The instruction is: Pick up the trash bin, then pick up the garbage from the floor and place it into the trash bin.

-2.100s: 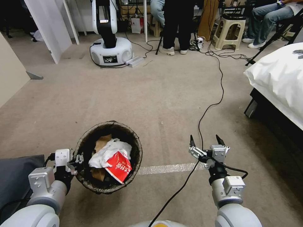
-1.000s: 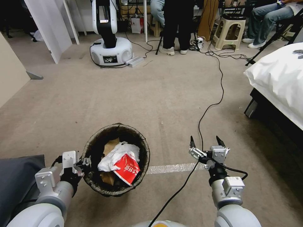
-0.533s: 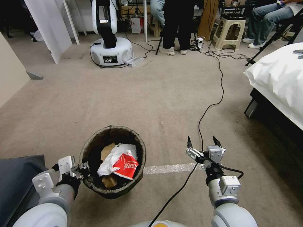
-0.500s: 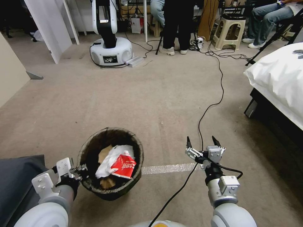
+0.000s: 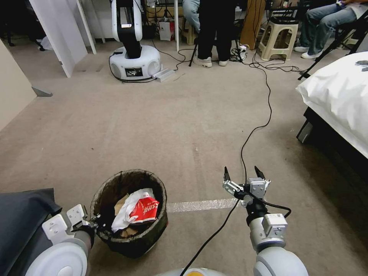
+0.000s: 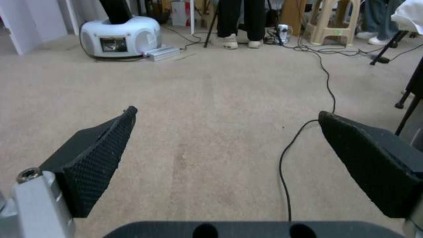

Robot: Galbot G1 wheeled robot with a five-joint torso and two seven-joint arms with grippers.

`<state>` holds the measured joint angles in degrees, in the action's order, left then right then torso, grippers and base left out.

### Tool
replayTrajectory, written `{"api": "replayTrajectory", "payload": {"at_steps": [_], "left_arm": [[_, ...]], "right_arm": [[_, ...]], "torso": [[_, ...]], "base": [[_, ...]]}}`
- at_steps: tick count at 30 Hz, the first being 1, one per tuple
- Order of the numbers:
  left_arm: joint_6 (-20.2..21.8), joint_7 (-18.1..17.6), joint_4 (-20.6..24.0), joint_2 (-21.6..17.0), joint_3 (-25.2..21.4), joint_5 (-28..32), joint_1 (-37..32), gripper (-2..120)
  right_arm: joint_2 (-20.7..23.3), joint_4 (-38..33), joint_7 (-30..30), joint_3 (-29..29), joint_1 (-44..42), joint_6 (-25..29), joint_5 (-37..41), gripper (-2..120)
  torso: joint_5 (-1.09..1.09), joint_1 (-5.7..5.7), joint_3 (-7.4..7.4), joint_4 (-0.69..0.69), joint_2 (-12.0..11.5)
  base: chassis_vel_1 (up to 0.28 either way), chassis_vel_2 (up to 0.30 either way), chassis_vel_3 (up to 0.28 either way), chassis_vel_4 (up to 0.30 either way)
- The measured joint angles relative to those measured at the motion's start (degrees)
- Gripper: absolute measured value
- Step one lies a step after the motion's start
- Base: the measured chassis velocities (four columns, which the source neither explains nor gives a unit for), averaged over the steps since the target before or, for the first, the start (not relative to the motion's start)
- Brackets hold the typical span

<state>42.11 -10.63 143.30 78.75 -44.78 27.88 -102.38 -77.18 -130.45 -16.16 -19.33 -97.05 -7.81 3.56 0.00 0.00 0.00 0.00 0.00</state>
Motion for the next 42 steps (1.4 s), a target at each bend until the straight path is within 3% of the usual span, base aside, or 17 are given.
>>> {"api": "replayTrajectory", "payload": {"at_steps": [5, 7, 8, 11, 13, 15, 17, 19, 20, 22, 23, 25, 29, 37, 40, 42], "left_arm": [[0.02, -1.29, 0.0, 0.1, 0.87, 0.51, 0.5, 1], [0.05, -4.75, 0.0, 0.38, 1.51, 3.2, 0.49, 1], [0.05, -4.75, 0.0, 0.38, 1.51, 3.2, 0.49, 1], [0.1, -11.93, 0.0, 0.49, 2.03, 10.24, 0.31, 1], [0.1, -12.58, 0.0, 0.49, 2.09, 10.87, 0.31, 1], [0.1, -18.44, -0.17, 0.51, 2.59, 15.75, 0.54, 1], [0.1, -19.91, -0.3, 0.52, 2.7, 16.72, 0.64, 1], [0.1, -28.3, -0.99, 0.51, 3.21, 22.02, 1.28, 1], [0.1, -28.3, -0.99, 0.51, 3.21, 22.02, 1.28, 1], [0.1, -34.47, -1.37, 0.42, 3.48, 27.15, 1.83, 1], [0.1, -34.47, -1.37, 0.42, 3.48, 27.15, 1.83, 1], [0.09, -39.72, -1.78, 0.25, 3.56, 33.3, 2.51, 1], [0.08, -40.94, -3.06, 0.32, 3.34, 34.32, 2.45, 1], [0.04, -40.33, -7.8, -0.41, 6.35, 30.88, 3.44, 1], [0.02, -40.28, -8.95, -0.41, 7.17, 29.6, 3.79, 7], [0.02, -40.2, -9.86, -0.42, 7.69, 28.86, 4.03, 17]], "right_arm": [[0.0, 0.3, -0.08, 0.05, 0.08, 0.07, 0.02, 100], [0.01, 0.56, -0.09, 0.27, 0.21, 0.12, 0.04, 100], [0.01, 0.56, -0.09, 0.27, 0.21, 0.12, 0.04, 100], [0.07, 1.01, -0.09, 0.73, 0.75, 0.15, 0.15, 100], [0.07, 1.03, -0.09, 0.77, 0.78, 0.15, 0.15, 100], [0.08, 1.35, -0.09, 1.28, 1.12, 0.15, 0.17, 100], [0.08, 1.4, -0.09, 1.38, 1.19, 0.15, 0.17, 100], [0.05, 1.65, -0.09, 1.76, 1.41, 0.16, 0.17, 100], [0.05, 1.65, -0.09, 1.76, 1.41, 0.16, 0.17, 100], [0.04, 1.84, -0.09, 1.93, 1.54, 0.15, 0.18, 100], [0.04, 1.84, -0.09, 1.93, 1.54, 0.15, 0.18, 100], [0.04, 2.04, -0.1, 2.09, 1.6, 0.15, 0.18, 100], [0.0, 2.23, -0.1, 2.34, 1.73, 0.15, 0.16, 100], [-0.13, 2.66, -0.19, 2.6, 1.71, 0.13, 0.06, 100], [-0.17, 2.84, -0.21, 2.62, 1.73, 0.14, 0.04, 100], [-0.2, 2.98, -0.23, 2.67, 1.72, 0.13, 0.03, 100]], "torso": [[0.0, 0.0, 0.0, 0.0, 0.0], [0.0, 0.0, 0.0, 0.0, 0.0], [0.0, 0.0, 0.0, 0.0, 0.0], [0.0, 0.0, 0.0, 0.0, 0.0], [0.0, 0.0, 0.0, 0.0, 0.0], [0.01, 0.0, 0.0, 0.0, 0.0], [0.01, 0.0, 0.0, 0.0, 0.0], [0.0, 0.0, 0.0, 0.0, 0.0], [0.0, 0.0, 0.0, 0.0, 0.0], [-0.01, 0.0, 0.0, 0.01, 0.0], [-0.01, 0.0, 0.0, 0.01, 0.0], [0.0, 0.0, 0.0, -0.01, 0.0], [0.01, 0.0, 0.0, 0.01, 0.0], [0.0, 0.0, 0.0, 0.0, 0.0], [0.0, 0.0, 0.0, 0.0, 0.0], [0.0, 0.0, 0.0, 0.0, 0.0]], "base": [[0.0, 0.0, 0.0, 0.0], [0.0, 0.0, 0.0, 0.0], [0.0, 0.0, 0.0, 0.0], [0.0, 0.0, 0.0, 0.0], [0.0, 0.0, 0.0, 0.0], [0.0, 0.0, 0.0, 0.0], [0.0, 0.0, 0.0, 0.0], [0.0, 0.0, 0.0, 0.0], [0.0, 0.0, 0.0, 0.0], [0.0, 0.0, 0.0, 0.0], [0.0, 0.0, 0.0, 0.0], [0.0, 0.0, 0.0, 0.0], [0.0, 0.0, 0.0, 0.0], [0.0, 0.0, 0.0, 0.0], [0.0, 0.0, 0.0, 0.0], [0.0, 0.0, 0.0, 0.0]]}}
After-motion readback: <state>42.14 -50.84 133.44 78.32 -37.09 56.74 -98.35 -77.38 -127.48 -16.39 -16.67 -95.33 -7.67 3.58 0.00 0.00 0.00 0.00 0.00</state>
